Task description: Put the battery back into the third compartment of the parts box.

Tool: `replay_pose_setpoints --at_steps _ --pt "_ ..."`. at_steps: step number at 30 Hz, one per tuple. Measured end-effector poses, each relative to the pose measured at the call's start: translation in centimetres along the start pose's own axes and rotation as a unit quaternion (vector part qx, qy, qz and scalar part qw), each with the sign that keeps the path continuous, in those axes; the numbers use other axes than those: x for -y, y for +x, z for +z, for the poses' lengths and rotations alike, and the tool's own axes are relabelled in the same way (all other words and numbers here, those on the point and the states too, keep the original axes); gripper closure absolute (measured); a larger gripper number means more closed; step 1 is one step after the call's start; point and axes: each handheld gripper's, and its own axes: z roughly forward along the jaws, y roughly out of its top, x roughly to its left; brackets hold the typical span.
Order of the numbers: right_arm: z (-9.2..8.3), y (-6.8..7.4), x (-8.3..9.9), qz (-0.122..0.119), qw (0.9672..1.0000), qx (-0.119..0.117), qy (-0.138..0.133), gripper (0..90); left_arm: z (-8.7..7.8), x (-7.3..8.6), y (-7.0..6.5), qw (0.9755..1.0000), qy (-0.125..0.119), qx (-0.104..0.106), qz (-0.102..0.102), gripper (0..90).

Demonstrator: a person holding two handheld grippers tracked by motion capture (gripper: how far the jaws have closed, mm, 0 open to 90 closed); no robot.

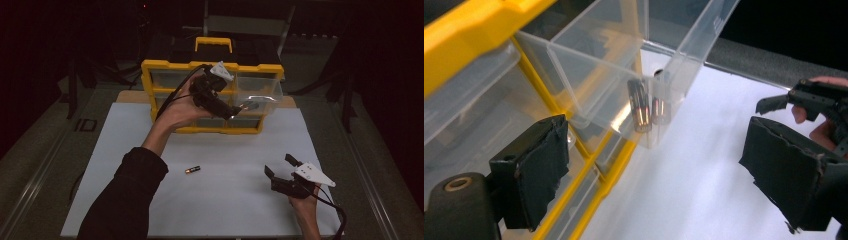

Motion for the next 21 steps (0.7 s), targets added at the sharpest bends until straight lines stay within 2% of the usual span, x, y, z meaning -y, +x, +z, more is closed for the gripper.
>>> replay_pose_setpoints --at_steps 21 --pt "0.0 0.0 0.0 -0.001 1.0000 -0.001 0.001 11.3 0.1 1.6 -0.5 0.9994 0.032 0.007 0.013 11.3"
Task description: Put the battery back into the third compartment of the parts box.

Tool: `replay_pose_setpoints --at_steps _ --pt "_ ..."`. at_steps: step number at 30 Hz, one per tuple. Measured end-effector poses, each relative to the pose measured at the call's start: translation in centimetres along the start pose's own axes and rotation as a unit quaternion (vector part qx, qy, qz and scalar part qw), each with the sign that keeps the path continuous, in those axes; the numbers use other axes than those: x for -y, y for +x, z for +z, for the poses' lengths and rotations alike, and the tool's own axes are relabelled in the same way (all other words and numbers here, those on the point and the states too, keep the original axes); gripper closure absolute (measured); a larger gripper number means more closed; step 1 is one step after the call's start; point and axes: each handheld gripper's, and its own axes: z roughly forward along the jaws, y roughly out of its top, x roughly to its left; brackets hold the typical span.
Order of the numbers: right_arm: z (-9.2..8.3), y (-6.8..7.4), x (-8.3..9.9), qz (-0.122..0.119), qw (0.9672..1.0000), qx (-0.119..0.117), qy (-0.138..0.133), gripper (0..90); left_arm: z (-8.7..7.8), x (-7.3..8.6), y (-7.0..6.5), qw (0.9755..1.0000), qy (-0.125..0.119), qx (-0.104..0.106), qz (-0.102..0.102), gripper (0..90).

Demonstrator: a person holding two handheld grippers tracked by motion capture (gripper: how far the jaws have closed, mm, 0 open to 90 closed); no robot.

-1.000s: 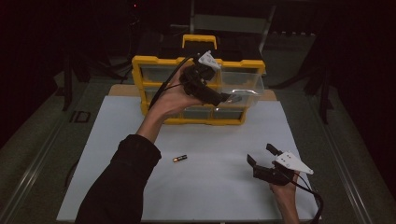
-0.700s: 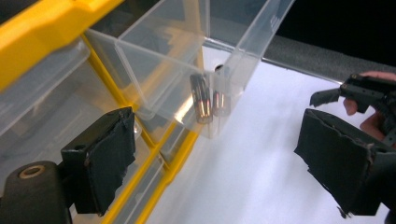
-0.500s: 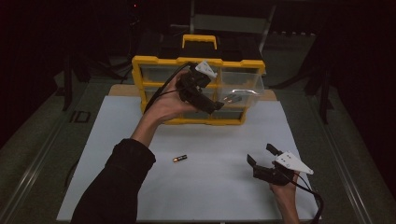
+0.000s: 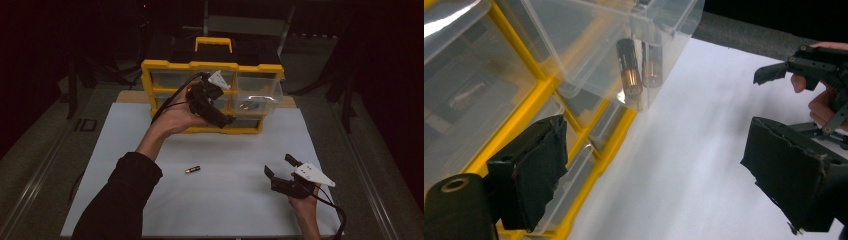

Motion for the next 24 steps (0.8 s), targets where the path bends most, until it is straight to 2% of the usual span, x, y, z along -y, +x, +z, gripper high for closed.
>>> replay_pose_setpoints --at_steps 7,24 --pt "0.0 0.0 0.0 0.001 1.0000 0.000 0.000 11.3 0.4 0.7 -0.1 0.9999 0.016 0.001 0.006 11.3" --pt "0.0 0.0 0.0 0.000 1.0000 0.000 -0.001 11.2 1.2 2.3 -0.2 0.9990 0.044 0.001 0.004 11.2"
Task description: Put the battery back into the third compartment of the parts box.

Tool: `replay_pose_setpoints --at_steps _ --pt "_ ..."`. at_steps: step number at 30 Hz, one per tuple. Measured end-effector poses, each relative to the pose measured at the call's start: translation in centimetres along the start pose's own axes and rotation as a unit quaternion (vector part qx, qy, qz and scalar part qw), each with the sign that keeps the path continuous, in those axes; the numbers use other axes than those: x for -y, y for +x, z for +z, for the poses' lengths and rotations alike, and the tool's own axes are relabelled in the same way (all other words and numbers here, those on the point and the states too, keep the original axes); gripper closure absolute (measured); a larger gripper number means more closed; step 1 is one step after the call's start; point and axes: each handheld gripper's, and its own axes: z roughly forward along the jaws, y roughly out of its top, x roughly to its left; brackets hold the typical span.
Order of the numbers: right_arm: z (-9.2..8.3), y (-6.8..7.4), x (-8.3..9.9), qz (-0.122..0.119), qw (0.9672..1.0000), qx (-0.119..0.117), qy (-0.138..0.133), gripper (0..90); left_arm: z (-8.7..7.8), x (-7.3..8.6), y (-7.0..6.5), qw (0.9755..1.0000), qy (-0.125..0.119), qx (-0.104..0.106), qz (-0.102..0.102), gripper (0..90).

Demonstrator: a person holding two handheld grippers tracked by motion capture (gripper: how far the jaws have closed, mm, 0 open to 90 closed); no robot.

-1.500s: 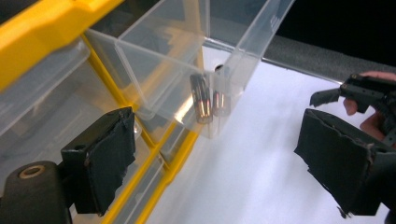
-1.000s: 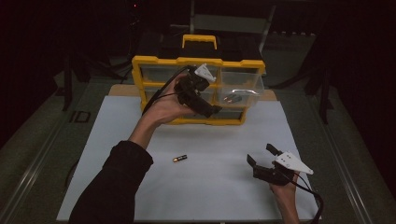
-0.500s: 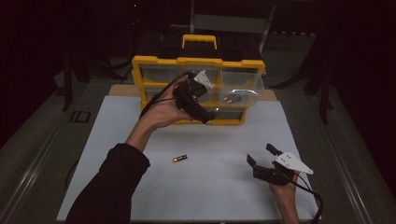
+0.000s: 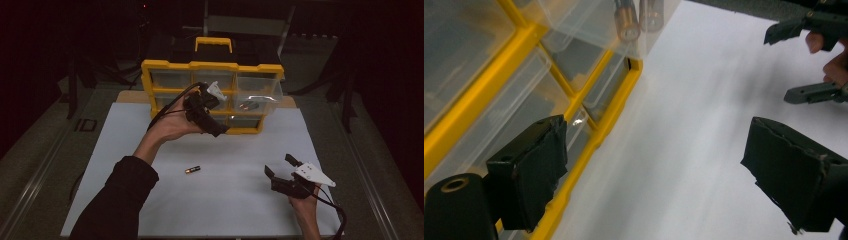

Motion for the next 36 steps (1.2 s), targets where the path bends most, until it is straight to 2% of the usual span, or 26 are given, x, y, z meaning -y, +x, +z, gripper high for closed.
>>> replay_pose_setpoints --at_steps 23,36 --pt "-0.1 0.0 0.0 0.004 1.0000 0.001 0.000 11.2 1.1 3.2 0.1 0.9993 0.035 -0.003 -0.010 11.2" --pt "-0.1 0.0 0.0 0.005 1.0000 0.001 0.000 11.2 1.6 4.0 0.0 0.9987 0.051 -0.004 -0.008 10.9"
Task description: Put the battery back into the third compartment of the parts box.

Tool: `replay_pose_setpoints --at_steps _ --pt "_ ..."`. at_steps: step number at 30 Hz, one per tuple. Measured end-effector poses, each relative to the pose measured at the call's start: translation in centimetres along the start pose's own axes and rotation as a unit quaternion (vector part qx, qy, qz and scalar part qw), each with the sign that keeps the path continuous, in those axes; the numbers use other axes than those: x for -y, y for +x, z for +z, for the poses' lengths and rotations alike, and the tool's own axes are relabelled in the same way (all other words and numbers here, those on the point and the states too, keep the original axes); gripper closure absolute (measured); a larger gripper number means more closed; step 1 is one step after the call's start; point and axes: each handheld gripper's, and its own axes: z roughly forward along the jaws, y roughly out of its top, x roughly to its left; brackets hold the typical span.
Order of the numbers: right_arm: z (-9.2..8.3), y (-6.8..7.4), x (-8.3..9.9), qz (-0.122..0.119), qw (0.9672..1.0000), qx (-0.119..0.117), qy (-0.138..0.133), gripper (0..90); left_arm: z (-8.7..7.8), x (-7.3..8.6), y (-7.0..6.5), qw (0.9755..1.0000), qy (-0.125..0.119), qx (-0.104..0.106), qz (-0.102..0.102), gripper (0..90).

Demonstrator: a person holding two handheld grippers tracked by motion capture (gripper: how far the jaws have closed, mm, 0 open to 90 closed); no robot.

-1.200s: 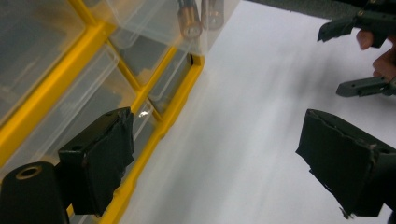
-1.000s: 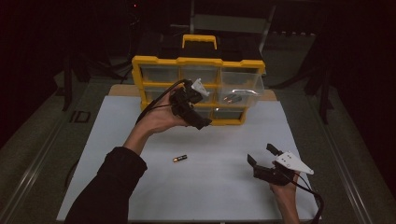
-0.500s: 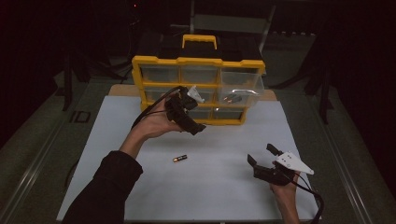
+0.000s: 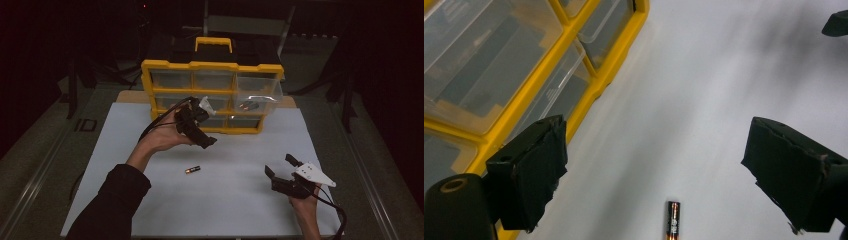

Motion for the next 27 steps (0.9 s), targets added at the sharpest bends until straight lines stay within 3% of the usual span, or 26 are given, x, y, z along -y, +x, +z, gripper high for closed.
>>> replay_pose_setpoints --at_steps 27 --pt "0.0 0.0 0.0 0.000 1.0000 0.000 0.000 11.2 1.3 2.6 -0.1 0.9996 0.025 0.002 -0.012 9.9"
